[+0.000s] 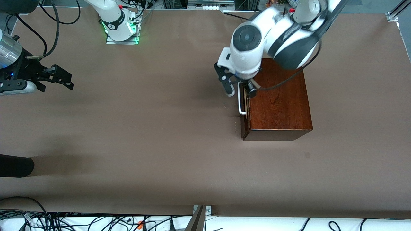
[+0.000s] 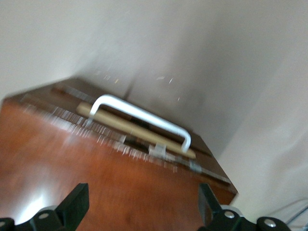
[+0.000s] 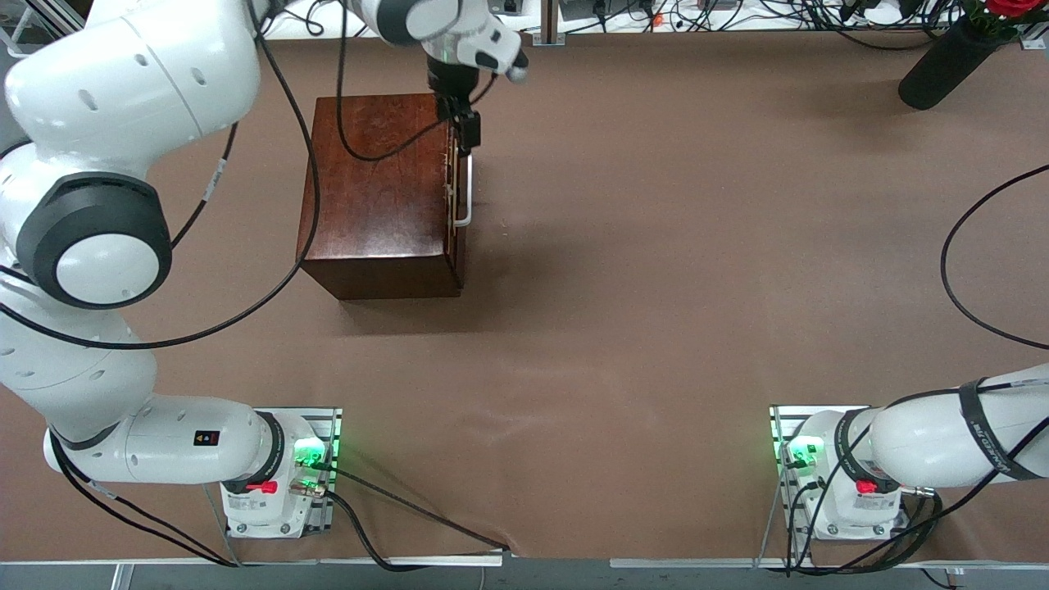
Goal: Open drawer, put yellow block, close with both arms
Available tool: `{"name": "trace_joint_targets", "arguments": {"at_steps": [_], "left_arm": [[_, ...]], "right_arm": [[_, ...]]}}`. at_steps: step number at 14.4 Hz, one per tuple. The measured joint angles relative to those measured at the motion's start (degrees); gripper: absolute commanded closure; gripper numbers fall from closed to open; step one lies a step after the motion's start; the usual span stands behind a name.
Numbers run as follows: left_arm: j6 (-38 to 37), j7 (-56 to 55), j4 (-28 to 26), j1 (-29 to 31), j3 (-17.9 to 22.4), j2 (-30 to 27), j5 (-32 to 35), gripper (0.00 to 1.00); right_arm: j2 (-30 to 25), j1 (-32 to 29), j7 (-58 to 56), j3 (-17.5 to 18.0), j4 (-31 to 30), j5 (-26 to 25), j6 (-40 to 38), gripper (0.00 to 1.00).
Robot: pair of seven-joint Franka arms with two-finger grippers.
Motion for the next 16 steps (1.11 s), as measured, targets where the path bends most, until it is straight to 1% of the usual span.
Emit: {"name": "trace_joint_targets", "arguments": {"at_steps": [3,5,6,7,8,10,12,14,15,16], "left_arm": [[-10.2,-4.0,7.4,1.1,1.1,-0.6,0.1,0.00],[-12.9,-4.3,10.2,3.4,2.1,-0.7,0.1,0.00],[-13.0,-4.3,11.1,4.5,3.4,-1.2,0.0,0.00],[-12.7,-4.3,11.5,4.5,6.5,-2.4,-0.3,0.00],[-11.6,-4.3,11.3,3.2,11.3,-4.4,-1.1,0.00],[-7.5,-4.6,9.5,-0.9,21.6,-9.1,-5.6,0.00],[-4.1,-5.8,5.6,-3.5,31.0,-14.0,-11.6,0.00],[-0.4,-6.1,0.4,-5.2,39.4,-18.0,-14.6,0.00],[2.0,-6.2,-2.3,-5.9,42.7,-19.6,-15.1,0.00],[4.3,-6.5,-4.6,-6.3,44.9,-21.0,-15.2,0.00]], "right_arm": [[0.0,0.0,0.0,0.0,0.0,0.0,0.0,0.00],[0.0,0.0,0.0,0.0,0.0,0.0,0.1,0.00],[0.0,0.0,0.0,0.0,0.0,0.0,0.2,0.00],[0.0,0.0,0.0,0.0,0.0,0.0,0.3,0.00],[0.0,0.0,0.0,-0.1,0.0,0.0,0.3,0.00],[0.0,0.0,0.0,-0.1,0.0,0.0,0.4,0.00],[0.0,0.0,0.0,-0.1,0.0,0.0,0.4,0.00],[0.0,0.0,0.0,-0.1,0.0,0.0,0.4,0.00],[0.0,0.0,0.0,-0.1,0.0,0.0,0.4,0.00],[0.0,0.0,0.0,-0.1,0.0,0.0,0.5,0.00]]}}
